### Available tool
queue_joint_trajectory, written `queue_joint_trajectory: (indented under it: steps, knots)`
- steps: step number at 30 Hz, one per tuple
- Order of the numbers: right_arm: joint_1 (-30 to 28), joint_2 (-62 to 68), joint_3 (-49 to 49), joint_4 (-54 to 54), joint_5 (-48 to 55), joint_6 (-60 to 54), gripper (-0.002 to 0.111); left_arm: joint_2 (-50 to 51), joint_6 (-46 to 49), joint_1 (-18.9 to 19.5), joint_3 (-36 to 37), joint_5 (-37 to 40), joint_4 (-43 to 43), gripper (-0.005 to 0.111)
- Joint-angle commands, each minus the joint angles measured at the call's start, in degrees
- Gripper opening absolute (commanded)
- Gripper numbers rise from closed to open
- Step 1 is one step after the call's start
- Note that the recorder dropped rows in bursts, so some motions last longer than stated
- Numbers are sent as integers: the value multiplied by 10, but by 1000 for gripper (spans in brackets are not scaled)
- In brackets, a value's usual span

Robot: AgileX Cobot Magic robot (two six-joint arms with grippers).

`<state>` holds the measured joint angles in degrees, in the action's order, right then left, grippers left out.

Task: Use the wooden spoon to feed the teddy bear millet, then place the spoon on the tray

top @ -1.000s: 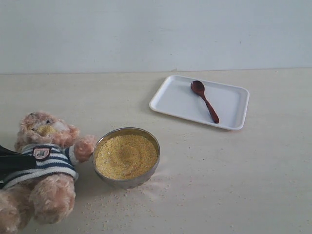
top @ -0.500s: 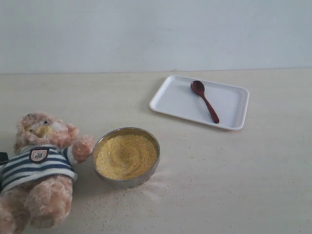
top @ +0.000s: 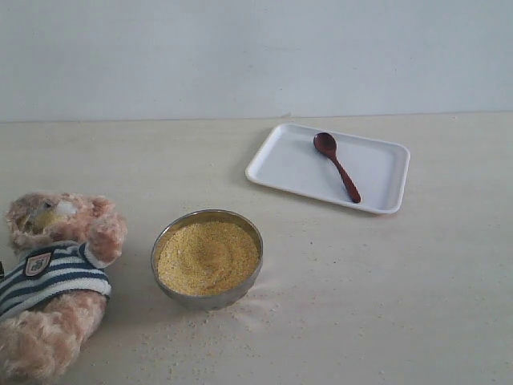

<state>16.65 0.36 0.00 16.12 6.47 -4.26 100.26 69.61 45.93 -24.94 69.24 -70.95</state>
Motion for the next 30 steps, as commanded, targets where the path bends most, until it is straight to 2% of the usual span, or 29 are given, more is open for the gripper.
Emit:
queue_joint_trajectory:
  steps: [1,3,5,11,17,30]
  knots:
    - [-1,-4,0,0,-2,-3,0,0,-8,2,-4,7,-16,58]
    - [-1,-4,0,0,-2,-3,0,0,-8,2,-4,7,-19,56]
    - [-1,-4,0,0,-2,-3,0,0,-8,2,-4,7,-20,48]
    - [-1,-4,0,0,-2,-3,0,0,-8,2,-4,7,-20,5]
    - [-1,-4,0,0,-2,-3,0,-41,-6,2,-4,7,-37,5]
    - [-1,-4,0,0,-2,-3,0,-260,18,2,-4,7,-116,5]
